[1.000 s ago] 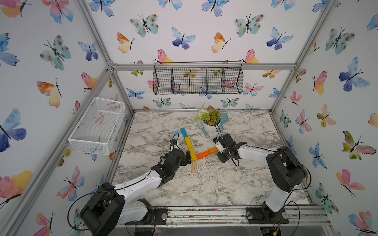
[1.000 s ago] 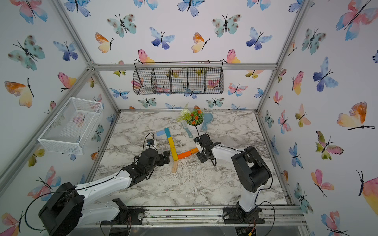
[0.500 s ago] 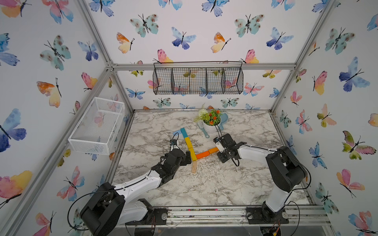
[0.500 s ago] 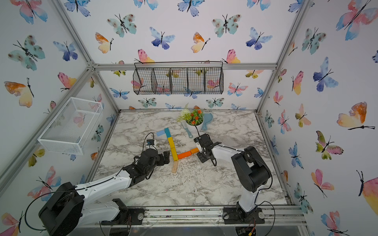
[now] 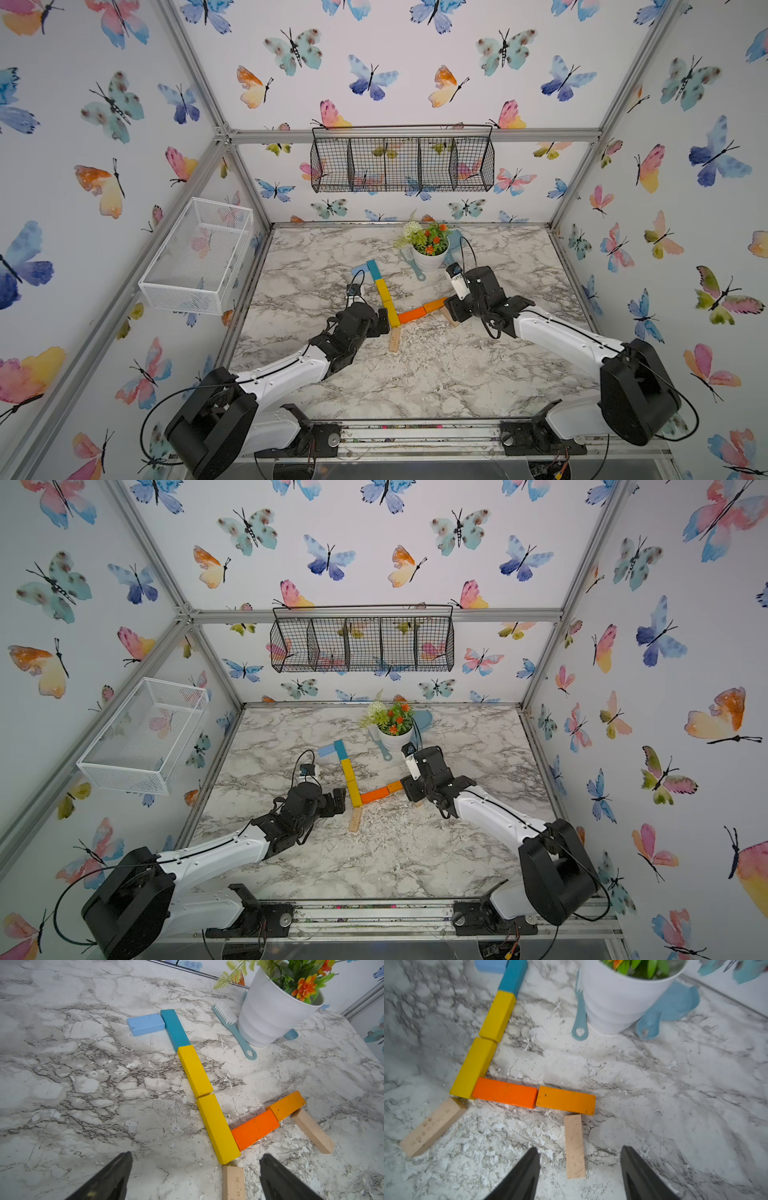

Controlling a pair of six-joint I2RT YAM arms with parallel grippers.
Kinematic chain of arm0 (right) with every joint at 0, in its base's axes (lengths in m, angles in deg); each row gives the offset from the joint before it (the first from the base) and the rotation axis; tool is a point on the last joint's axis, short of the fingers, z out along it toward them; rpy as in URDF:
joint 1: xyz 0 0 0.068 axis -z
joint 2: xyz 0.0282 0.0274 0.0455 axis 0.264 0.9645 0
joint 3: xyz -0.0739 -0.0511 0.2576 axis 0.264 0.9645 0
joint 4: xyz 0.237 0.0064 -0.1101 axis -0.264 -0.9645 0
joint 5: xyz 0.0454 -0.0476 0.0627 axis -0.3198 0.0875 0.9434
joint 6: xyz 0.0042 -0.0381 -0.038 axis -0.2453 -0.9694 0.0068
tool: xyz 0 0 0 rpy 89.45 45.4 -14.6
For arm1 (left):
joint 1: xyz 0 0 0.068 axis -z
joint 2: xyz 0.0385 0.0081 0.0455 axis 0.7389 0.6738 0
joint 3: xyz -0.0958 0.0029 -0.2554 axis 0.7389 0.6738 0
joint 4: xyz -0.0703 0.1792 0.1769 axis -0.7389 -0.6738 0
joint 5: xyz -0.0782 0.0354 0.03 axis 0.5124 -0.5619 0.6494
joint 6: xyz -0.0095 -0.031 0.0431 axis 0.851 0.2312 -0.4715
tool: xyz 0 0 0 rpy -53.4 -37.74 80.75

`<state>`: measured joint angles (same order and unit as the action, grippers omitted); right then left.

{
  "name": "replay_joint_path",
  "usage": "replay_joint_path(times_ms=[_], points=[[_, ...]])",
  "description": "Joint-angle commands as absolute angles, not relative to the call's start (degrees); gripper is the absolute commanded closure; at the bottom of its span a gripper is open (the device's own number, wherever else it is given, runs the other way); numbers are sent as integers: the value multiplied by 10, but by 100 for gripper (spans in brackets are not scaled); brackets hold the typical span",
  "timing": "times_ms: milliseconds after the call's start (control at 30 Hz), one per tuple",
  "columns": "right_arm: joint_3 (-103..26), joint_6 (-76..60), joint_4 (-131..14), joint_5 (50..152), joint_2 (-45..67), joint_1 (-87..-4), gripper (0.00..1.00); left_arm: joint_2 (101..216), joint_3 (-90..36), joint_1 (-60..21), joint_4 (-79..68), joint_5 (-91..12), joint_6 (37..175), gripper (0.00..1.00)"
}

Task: Assemble a giraffe with building blocks
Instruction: Reset both arms

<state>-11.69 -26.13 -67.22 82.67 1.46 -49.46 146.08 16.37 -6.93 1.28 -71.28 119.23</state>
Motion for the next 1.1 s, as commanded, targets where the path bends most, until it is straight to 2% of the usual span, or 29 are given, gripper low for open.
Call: replay_joint_path(times_ms=[0, 100, 167, 200, 267, 333, 400, 600, 833, 1067], points=[[-87, -250, -630, 748, -38, -495, 27, 1464, 161, -70, 20, -711, 1188, 2], [-55, -258, -598, 661, -90, -495, 21, 1476, 150, -70, 17, -691, 1186, 2], [-12, -269, -543, 586, -121, -495, 11, 1482, 146, -70, 17, -678, 1185, 2], [23, -286, -494, 538, -132, -494, 0, 1483, 145, -70, 16, -673, 1185, 2], [112, -376, -355, 466, -141, -492, 1, 1481, 147, -70, 17, -671, 1186, 2], [185, -485, -206, 461, -133, -491, 1, 1480, 148, -70, 19, -671, 1188, 2], [216, -500, -111, 439, -111, -481, 1, 1479, 146, -70, 18, -664, 1188, 2], [193, -416, -93, 484, -12, -438, 1, 1459, 150, -70, 10, -673, 1188, 2], [163, -352, -13, 420, 133, -413, 1, 1442, 158, -70, 13, -680, 1189, 2], [148, -340, -35, 477, 134, -388, 1, 1446, 159, -70, 14, -681, 1190, 2]])
